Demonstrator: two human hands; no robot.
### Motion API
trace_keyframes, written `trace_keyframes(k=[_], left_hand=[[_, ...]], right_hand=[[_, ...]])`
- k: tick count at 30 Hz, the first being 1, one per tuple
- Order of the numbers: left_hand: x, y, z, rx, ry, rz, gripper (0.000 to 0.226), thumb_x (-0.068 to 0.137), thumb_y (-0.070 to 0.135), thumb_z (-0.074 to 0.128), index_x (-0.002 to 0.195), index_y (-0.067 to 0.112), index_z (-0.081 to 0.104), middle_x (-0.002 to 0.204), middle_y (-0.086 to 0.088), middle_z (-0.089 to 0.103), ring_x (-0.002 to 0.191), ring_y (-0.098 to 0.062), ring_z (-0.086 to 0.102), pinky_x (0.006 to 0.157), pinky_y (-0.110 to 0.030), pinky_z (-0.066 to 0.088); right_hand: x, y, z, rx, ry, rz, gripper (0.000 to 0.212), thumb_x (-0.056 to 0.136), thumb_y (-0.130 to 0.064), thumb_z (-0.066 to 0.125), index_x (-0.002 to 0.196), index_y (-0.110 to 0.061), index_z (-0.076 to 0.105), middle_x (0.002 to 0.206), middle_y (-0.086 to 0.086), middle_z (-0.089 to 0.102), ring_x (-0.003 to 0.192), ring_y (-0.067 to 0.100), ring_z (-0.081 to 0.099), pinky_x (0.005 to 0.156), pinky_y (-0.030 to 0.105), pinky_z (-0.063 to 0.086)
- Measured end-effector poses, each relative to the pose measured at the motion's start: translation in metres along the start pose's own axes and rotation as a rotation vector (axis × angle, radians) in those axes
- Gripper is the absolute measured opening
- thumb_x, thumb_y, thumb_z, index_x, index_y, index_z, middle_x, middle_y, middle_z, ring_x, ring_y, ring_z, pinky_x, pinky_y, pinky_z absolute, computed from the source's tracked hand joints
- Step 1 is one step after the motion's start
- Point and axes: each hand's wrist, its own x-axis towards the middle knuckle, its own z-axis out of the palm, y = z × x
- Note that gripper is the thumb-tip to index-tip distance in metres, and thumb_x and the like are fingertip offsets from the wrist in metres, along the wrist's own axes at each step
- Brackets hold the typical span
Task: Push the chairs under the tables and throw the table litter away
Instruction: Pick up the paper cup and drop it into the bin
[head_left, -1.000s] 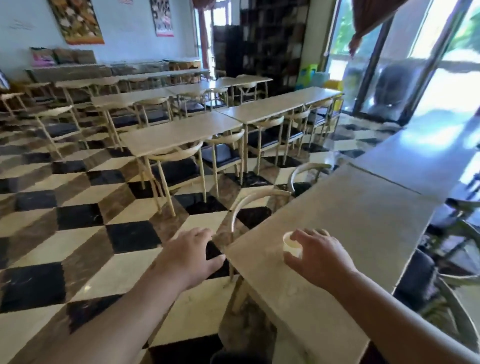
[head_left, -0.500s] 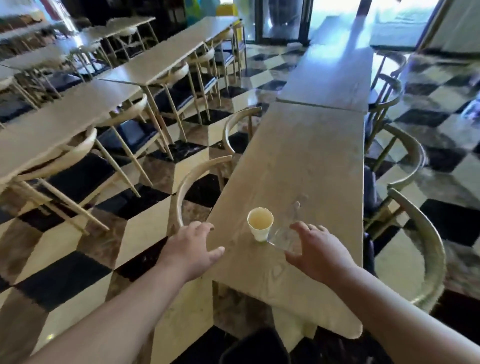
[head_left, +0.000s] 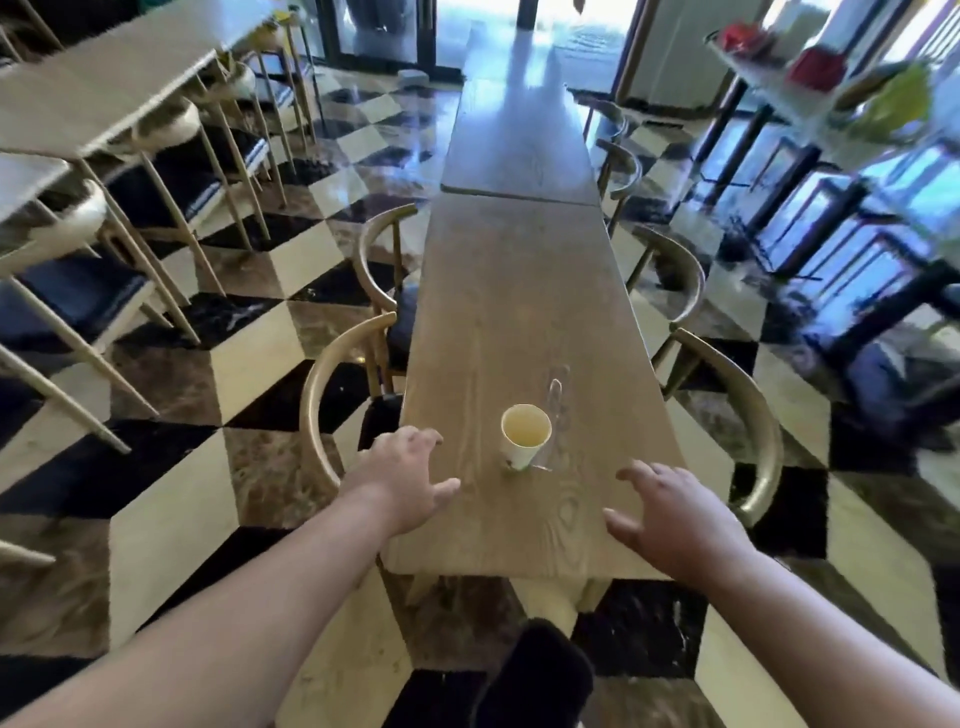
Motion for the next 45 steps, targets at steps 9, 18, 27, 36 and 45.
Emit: trace_keyframes(k=[9,18,27,36,45], left_hand=[[0.009,0.009,0.016,0.041,-0.037,0.149,0.076,0.094,0.069,0.059,0.156,0.029,0.041,0.158,0.003,0.048,0.145,-0.022,0.042,0.114,-0.048,0.044],[0.031,0.0,0.056,0.048,-0.067,0.166,0.074,0.096,0.068,0.056,0.156,0.027,0.041,0.157,0.005,0.046,0.143,-0.021,0.042,0.115,-0.044,0.041],[0.092,-0.021,0.155,0.005,-0.05,0.009,0.079,0.098,0.069,0.052,0.162,0.028,0.03,0.172,0.001,0.024,0.158,-0.023,0.021,0.126,-0.049,0.022],[0.138,-0.006,0.262,0.028,0.093,-0.093,0.088,0.094,0.083,0.031,0.164,0.03,0.018,0.178,-0.004,-0.002,0.161,-0.022,-0.014,0.125,-0.053,-0.019],[0.142,-0.008,0.28,0.026,0.221,-0.108,0.088,0.087,0.082,0.036,0.158,0.031,0.029,0.177,-0.004,0.011,0.162,-0.022,-0.008,0.127,-0.056,-0.013]], right_hand=[[-0.034,0.0,0.016,0.027,-0.009,0.112,0.063,0.094,-0.063,0.057,0.147,-0.028,0.051,0.138,-0.005,0.063,0.13,0.018,0.054,0.105,0.037,0.05],[0.006,-0.015,0.052,0.093,-0.104,0.081,0.065,0.095,-0.062,0.06,0.148,-0.028,0.048,0.14,-0.004,0.06,0.131,0.018,0.052,0.104,0.038,0.05],[0.137,-0.026,0.12,0.588,0.008,0.106,0.095,0.083,-0.055,0.083,0.158,-0.026,0.033,0.138,-0.002,0.062,0.122,0.02,0.061,0.094,0.043,0.055],[0.202,-0.002,0.219,0.918,0.072,-0.003,0.089,0.058,-0.056,0.089,0.136,-0.043,0.048,0.125,-0.026,0.055,0.117,0.009,0.063,0.098,0.043,0.057],[0.234,-0.008,0.229,0.954,0.169,-0.146,0.074,0.075,-0.034,0.094,0.135,-0.026,0.053,0.113,-0.025,0.06,0.102,-0.008,0.058,0.085,0.01,0.042]])
